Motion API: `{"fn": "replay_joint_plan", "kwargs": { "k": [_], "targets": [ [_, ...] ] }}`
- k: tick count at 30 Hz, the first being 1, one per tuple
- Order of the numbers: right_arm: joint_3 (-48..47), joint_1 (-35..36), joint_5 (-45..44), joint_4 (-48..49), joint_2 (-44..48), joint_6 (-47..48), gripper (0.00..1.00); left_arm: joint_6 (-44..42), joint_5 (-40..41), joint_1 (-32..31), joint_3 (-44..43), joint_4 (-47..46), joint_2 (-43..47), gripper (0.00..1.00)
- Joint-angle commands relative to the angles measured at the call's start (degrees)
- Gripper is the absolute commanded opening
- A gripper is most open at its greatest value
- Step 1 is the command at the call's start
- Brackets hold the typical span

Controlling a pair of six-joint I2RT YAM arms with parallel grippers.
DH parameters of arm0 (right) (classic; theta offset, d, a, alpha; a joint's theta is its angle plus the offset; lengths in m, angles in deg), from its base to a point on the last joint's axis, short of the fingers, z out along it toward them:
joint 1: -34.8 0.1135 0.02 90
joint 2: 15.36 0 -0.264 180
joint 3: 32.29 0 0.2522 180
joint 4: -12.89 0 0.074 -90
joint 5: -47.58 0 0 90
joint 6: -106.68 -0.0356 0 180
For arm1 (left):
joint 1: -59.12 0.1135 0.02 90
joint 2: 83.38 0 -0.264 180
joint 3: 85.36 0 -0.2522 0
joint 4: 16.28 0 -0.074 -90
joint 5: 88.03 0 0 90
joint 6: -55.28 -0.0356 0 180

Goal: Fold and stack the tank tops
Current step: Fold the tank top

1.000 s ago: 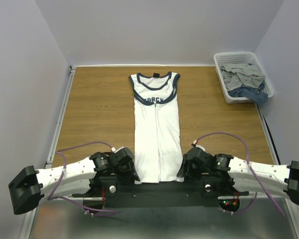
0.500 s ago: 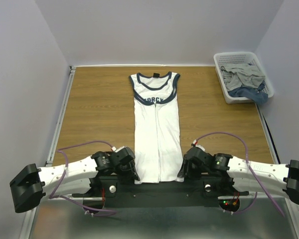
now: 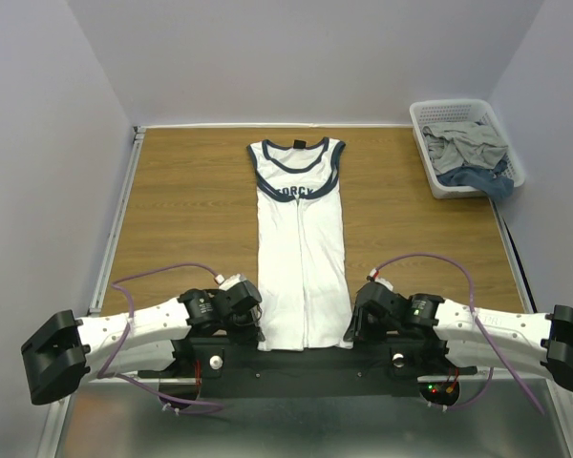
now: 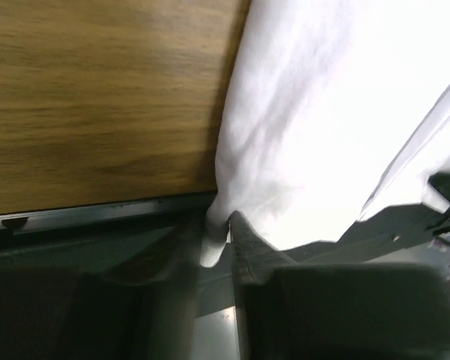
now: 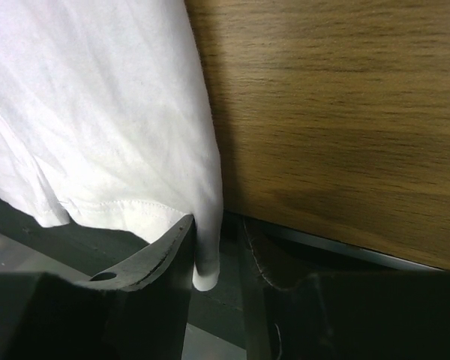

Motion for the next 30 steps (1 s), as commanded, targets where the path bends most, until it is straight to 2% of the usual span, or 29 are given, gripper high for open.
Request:
{"fn": "replay_joint_plan", "kwargs": {
  "k": [1, 4, 9, 12, 18, 25, 30],
  "targets": [
    [-1.6, -0.05, 0.75, -0.26, -0.47, -0.36, 0.34, -1.02, 6.23, 0.26, -1.26, -0.06, -0.47, 0.14],
    [-1.6, -0.05, 0.75, -0.26, -0.38, -0.36, 0.33, -1.46, 6.76, 0.26, -1.79, 0.3, -0.9, 0.07],
    [-2.04, 0.03, 0.66, -0.17, -0.47, -0.19, 0.29, -2.68, 5.27, 0.26, -2.05, -0.14, -1.61, 0.0],
    [-2.57, -0.05, 0.66, -0.08, -0.64, 0.16, 0.23, -3.56, 3.86, 0.26, -2.49, -0.67, -2.22, 0.0],
    [-4.32, 0.03, 1.27, 0.18, -0.03, 2.09, 0.01, -5.15, -1.15, -0.01, -2.84, -0.32, -2.23, 0.0],
    [-8.54, 2.49, -0.66, -1.05, 1.56, 3.07, 0.0, -5.24, -1.15, -2.2, -6.36, 1.79, -0.46, 0.0],
    [-9.07, 7.93, -3.63, -1.92, 1.99, -0.18, 0.0, -0.94, -1.06, -9.13, -5.92, 1.35, -0.99, 0.0]
  ]
}}
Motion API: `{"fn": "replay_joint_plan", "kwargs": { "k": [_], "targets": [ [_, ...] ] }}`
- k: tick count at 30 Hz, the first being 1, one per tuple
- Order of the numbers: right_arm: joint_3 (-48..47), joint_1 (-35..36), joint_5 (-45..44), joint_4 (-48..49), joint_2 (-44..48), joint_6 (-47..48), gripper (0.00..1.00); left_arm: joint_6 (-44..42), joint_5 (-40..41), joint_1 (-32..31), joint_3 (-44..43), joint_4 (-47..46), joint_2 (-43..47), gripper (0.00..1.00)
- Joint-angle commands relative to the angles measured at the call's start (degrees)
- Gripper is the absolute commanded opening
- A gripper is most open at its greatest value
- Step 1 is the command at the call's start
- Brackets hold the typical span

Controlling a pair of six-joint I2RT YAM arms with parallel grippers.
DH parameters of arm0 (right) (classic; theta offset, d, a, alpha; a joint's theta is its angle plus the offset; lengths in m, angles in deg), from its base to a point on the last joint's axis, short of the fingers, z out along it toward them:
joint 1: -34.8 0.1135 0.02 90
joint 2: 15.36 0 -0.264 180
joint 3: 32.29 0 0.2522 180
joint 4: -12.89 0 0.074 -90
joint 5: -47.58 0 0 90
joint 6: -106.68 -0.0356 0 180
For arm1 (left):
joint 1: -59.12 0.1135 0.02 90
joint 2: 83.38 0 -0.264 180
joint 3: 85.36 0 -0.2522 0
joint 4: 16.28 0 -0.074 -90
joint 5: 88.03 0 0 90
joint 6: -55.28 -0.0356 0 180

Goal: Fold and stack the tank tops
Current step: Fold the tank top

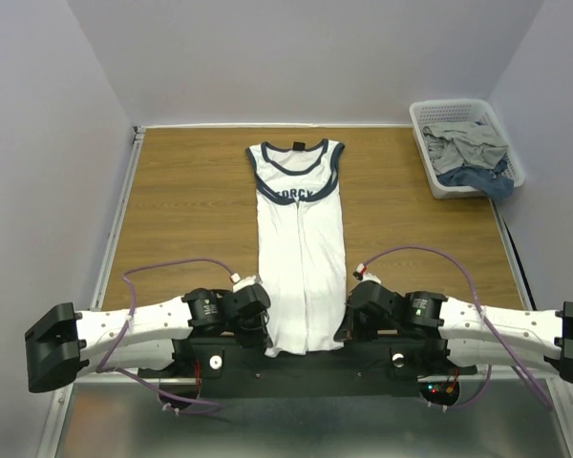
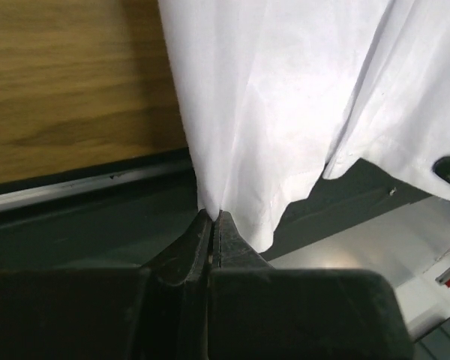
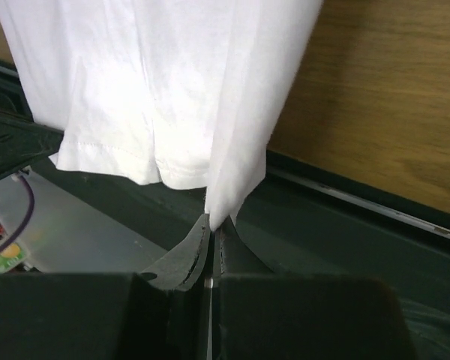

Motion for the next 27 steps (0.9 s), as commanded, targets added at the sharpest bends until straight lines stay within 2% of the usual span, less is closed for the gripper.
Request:
{"fn": "replay_joint_plan", "kwargs": {
  "k": [1, 5, 10, 13, 14, 18, 27],
  "targets": [
    [-2.14, 4.33, -3.8, -1.42, 1.29, -2.37, 0.0, 4.57, -0.08, -5.49, -1.24, 0.96, 0.51, 0.0],
    [-4.51, 10.83, -8.27, -3.01, 0.51, -5.63, 0.0, 8.54, 0.71, -11.12, -1.24, 1.22, 1.57, 0.0],
    [-9.17, 10.76, -15.04, -4.42, -1.78, -3.26, 0.0, 7.23, 4.05, -10.7, -3.78, 1.93, 2.54, 0.0],
    [-12.6, 5.85, -14.88, -4.5, -4.93, 1.04, 0.0, 2.05, 3.97, -4.29, -4.67, 0.09, 2.19, 0.0],
    [-13.91, 2.97, -14.18, -4.5, -6.86, 3.31, 0.0, -1.53, 3.53, -0.19, -5.19, -1.22, 1.84, 0.0],
    [-18.03, -3.02, -14.53, -4.33, -11.43, 9.13, 0.0, -9.01, 3.52, 7.3, -8.69, -4.05, -1.75, 0.0],
    [-26.13, -14.28, -14.97, 0.24, -19.44, 20.82, 0.01, -19.75, 3.18, 20.06, -16.44, -9.23, -10.11, 0.0]
  ]
}}
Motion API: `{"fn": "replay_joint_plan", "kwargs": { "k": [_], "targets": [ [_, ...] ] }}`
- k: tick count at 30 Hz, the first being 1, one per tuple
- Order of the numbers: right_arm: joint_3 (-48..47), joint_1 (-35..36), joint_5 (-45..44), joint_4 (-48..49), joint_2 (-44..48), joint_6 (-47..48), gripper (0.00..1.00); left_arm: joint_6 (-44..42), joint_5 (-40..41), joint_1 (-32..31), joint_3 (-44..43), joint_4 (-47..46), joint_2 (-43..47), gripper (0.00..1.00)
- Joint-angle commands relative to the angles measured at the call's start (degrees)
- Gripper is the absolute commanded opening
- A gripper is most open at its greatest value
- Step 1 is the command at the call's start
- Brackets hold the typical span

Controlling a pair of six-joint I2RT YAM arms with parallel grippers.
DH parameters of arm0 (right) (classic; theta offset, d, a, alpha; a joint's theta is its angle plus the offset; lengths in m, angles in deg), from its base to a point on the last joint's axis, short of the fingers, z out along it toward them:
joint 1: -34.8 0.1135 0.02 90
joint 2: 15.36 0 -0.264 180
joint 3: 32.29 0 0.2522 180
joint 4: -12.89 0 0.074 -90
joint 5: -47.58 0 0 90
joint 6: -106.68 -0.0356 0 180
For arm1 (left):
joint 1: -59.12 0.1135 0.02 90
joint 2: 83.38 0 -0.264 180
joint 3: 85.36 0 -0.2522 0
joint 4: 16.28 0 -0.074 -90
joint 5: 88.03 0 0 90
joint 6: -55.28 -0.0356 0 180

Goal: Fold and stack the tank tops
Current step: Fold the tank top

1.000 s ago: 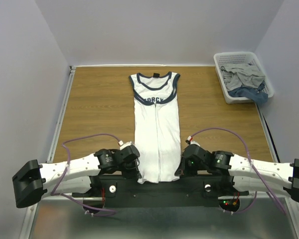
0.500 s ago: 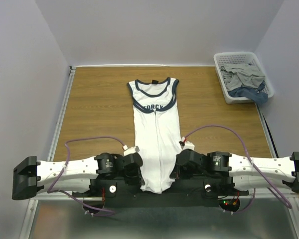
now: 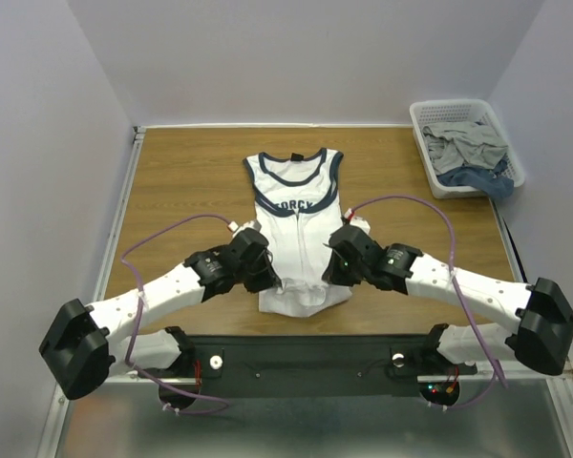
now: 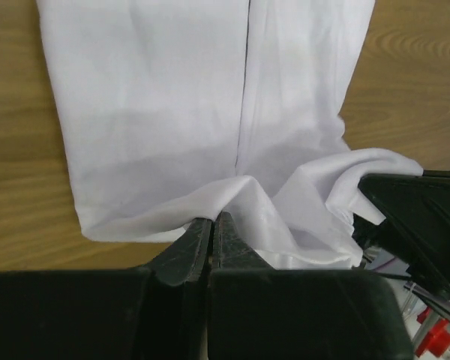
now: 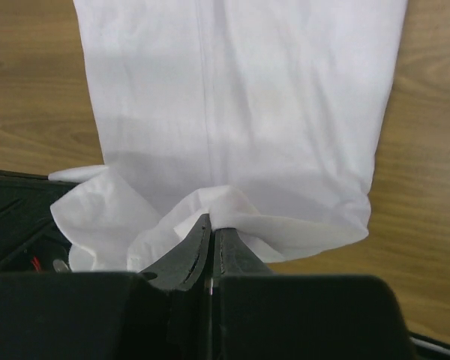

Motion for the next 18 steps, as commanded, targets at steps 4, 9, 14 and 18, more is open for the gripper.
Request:
{"fn": "replay_joint_plan", "kwargs": {
  "k": [4, 9, 14, 18],
  "targets": [
    [-6.7, -5.62, -1.96, 6.78, -6.06, 9.54, 0.0, -8.9, -0.18, 7.23, -4.49, -6.89, -5.08, 0.0],
    [-9.51, -8.7, -1.0, 11.09, -11.51, 12.53, 0.0, -12.68, 0.0, 12.24, -7.83, -9.96, -9.21, 0.0],
    [-10.92, -11.77, 0.41, 13.73, -14.59, 14.29, 0.0, -14.71, -1.05, 15.5, -11.17, -12.43, -13.08, 0.0],
    [-11.97, -14.67, 1.37, 15.58, -16.44, 15.43, 0.0, -15.41, -1.75, 17.34, -13.81, -13.39, -15.28, 0.0]
  ]
}}
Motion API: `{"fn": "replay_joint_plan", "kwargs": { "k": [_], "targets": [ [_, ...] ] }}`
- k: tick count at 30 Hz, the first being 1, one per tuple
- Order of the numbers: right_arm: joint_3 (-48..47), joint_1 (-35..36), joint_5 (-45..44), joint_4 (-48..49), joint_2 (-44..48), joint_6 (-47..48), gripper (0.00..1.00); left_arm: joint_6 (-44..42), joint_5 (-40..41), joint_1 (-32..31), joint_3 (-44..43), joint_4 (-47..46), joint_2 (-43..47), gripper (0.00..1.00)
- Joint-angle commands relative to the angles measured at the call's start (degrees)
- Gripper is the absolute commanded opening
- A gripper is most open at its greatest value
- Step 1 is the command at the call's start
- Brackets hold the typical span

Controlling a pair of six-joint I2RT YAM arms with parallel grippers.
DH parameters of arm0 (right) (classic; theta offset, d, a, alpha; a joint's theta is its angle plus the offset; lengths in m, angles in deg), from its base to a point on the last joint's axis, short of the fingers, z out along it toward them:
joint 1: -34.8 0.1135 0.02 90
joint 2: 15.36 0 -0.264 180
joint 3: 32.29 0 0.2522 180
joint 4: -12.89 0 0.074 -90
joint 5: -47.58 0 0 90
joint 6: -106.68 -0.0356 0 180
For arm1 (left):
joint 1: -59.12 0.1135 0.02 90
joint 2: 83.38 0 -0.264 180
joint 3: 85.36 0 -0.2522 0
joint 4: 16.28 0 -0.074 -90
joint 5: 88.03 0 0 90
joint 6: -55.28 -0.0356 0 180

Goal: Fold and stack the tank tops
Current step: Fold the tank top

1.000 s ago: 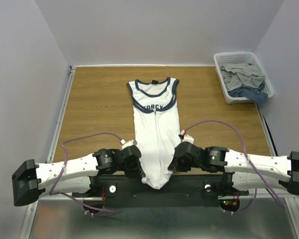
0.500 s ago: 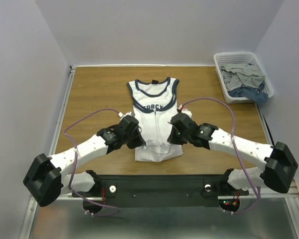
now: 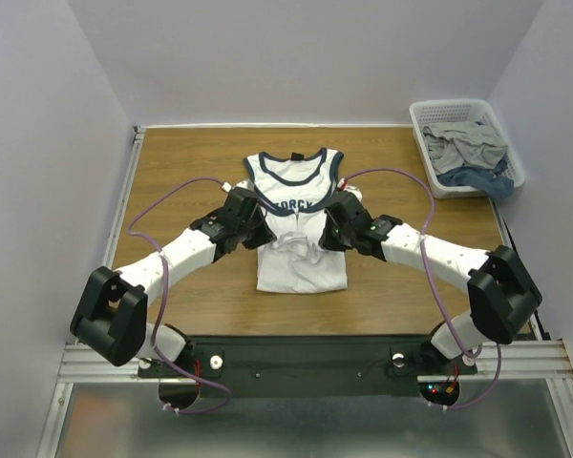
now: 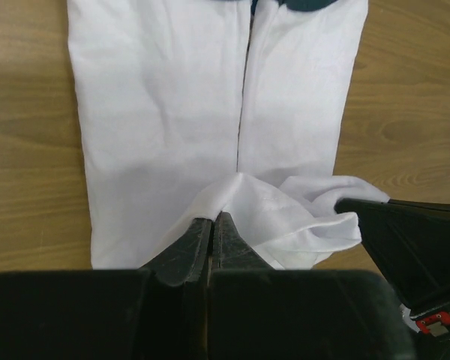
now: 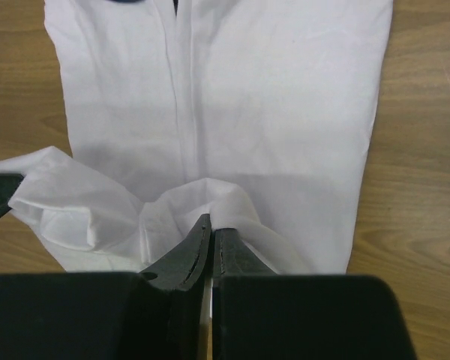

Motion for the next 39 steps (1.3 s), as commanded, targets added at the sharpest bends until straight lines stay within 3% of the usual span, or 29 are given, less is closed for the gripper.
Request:
{"fn": "replay_joint_plan", "kwargs": {
  "k": [1, 25, 28, 30, 31, 34, 38, 39],
  "targets": [
    [-3.49, -2.76, 1.4, 5.33, -1.21, 2.84, 0.01, -2.8, -0.79, 1.59, -3.74, -3.32, -1.47, 0.0],
    [-12.9, -11.91, 6.5, 10.78, -16.15, 5.66, 0.01, -5.0, -5.63, 9.59, -10.51, -11.39, -16.68, 0.0],
    [-13.6, -12.87, 7.11, 11.31, -16.85, 5.74, 0.06, -4.82, -6.59, 10.46, -10.6, -12.98, -17.47, 0.02],
    [-14.57, -13.23, 7.38, 11.4, -17.47, 6.09, 0.1, -5.0, -6.95, 10.99, -10.86, -13.78, -17.65, 0.12],
    [-14.92, -13.32, 7.47, 11.31, -17.64, 6.18, 0.16, -5.09, -6.95, 11.17, -11.12, -13.87, -17.74, 0.24],
    [-15.8, -14.02, 7.82, 11.31, -18.09, 6.18, 0.26, -5.17, -7.3, 11.7, -11.82, -14.13, -17.82, 0.34],
    [-17.12, -14.63, 7.56, 11.31, -18.35, 6.62, 0.48, -5.17, -7.48, 12.75, -11.83, -14.48, -17.39, 0.42],
    [-17.38, -15.07, 7.38, 11.31, -18.35, 6.8, 0.49, -5.26, -7.74, 13.19, -11.91, -14.48, -17.38, 0.42]
  ]
}}
